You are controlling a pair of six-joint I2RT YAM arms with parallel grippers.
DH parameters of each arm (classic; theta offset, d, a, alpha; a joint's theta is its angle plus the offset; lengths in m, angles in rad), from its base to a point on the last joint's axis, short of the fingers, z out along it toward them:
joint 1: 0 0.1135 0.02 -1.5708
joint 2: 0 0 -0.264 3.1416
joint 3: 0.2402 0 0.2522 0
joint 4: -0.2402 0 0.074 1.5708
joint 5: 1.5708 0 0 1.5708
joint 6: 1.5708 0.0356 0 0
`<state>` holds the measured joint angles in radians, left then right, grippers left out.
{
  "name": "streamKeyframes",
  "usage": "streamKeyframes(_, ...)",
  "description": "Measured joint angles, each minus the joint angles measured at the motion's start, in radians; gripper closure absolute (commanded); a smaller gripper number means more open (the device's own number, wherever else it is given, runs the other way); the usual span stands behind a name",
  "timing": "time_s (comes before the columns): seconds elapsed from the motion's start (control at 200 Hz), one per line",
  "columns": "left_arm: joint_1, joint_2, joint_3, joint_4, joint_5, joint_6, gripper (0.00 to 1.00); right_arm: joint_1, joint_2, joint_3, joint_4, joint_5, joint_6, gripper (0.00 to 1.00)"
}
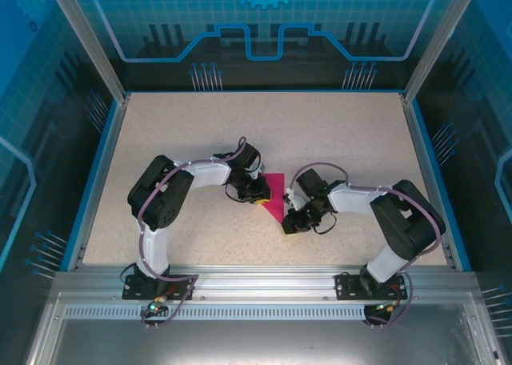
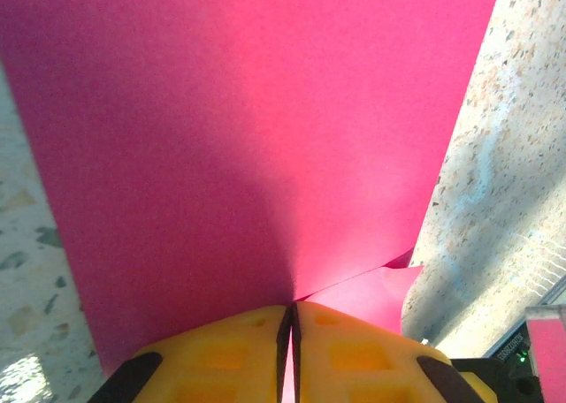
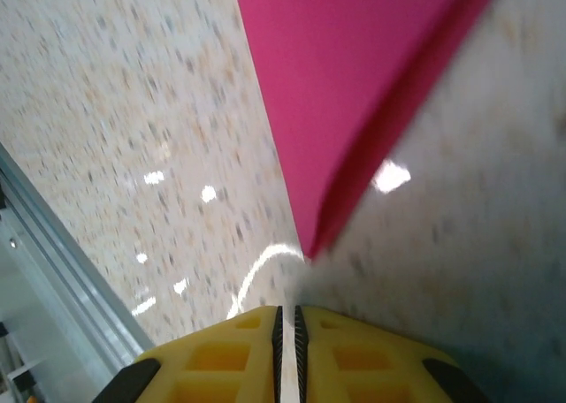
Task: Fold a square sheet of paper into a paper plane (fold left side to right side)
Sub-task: Third fold the triangle at the center of the table.
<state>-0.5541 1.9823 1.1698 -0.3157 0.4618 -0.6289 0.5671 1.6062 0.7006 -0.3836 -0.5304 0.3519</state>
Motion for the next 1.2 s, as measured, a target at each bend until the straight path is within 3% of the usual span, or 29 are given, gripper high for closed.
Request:
streamKeyframes(0.26, -0.001, 0.000, 0.001, -0.001, 0.000, 0.000, 0.85, 0.000, -0.055, 0.102, -0.062, 0.003, 0.027, 0.85)
streamKeyframes(0.615, -0.001, 0.000, 0.006, -0.009, -0.001, 0.000, 0.84, 0.000, 0.146, 0.193, -0.018, 0.091, 0.078, 0.91)
streamKeyframes(0.865, -0.006, -0.003, 0.015, -0.018, -0.005, 0.002, 0.77, 0.000, 0.152, 0.198, -0.030, 0.109, 0.097, 0.93)
streamKeyframes(1.195, -0.017, -0.161, -0.038, -0.037, -0.069, -0.002, 0.80, 0.000, 0.154, 0.198, -0.030, 0.111, 0.119, 0.96)
